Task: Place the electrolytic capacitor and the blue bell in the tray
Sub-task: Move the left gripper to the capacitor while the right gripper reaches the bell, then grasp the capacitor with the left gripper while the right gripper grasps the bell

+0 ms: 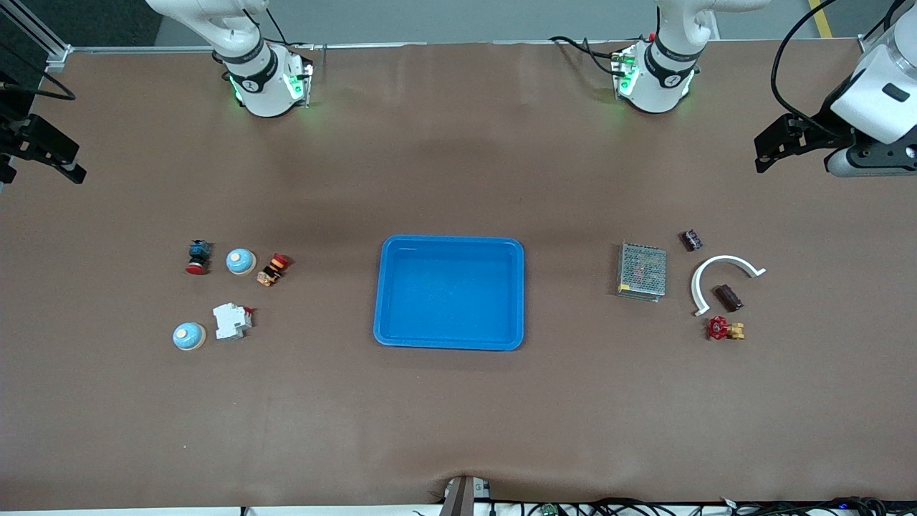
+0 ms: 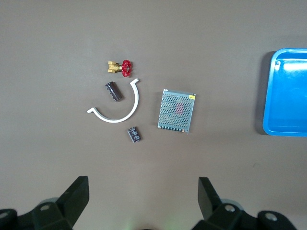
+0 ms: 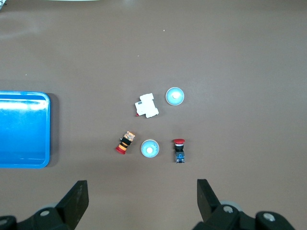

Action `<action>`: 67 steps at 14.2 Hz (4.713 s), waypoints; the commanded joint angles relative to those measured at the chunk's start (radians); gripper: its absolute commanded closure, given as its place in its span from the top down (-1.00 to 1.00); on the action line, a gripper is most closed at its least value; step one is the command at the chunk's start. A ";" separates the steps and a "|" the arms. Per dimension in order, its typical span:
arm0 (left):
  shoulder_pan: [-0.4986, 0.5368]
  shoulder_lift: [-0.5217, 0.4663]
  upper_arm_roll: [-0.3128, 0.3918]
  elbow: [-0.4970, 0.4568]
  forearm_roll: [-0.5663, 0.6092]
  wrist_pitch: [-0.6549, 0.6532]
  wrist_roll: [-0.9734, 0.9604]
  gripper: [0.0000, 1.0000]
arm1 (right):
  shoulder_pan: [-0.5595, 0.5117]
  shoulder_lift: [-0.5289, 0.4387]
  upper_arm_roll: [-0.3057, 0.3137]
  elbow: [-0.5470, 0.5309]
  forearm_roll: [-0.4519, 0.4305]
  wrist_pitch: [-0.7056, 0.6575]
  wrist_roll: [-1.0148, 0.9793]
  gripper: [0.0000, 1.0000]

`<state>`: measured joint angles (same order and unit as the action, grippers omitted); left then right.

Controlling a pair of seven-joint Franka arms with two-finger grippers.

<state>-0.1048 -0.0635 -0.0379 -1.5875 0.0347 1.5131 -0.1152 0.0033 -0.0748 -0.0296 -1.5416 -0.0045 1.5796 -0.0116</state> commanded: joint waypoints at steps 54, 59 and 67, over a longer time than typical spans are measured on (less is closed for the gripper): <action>0.208 0.343 -0.011 -0.839 -0.039 1.067 -0.190 -0.02 | -0.134 0.826 0.005 0.008 0.008 0.635 -0.855 1.00; 0.198 0.315 -0.036 -0.827 -0.039 1.050 -0.240 -1.00 | -0.137 0.851 0.005 0.003 0.005 0.675 -0.866 1.00; 0.198 0.254 -0.172 -0.679 -0.033 0.876 -0.363 -1.00 | -0.143 0.863 0.007 -0.008 0.014 0.678 -0.867 1.00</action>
<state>0.0911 0.2216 -0.1899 -2.3128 0.0149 2.4763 -0.4735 -0.1307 0.7852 -0.0294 -1.5539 -0.0034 2.2541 -0.8571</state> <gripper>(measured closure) 0.661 0.000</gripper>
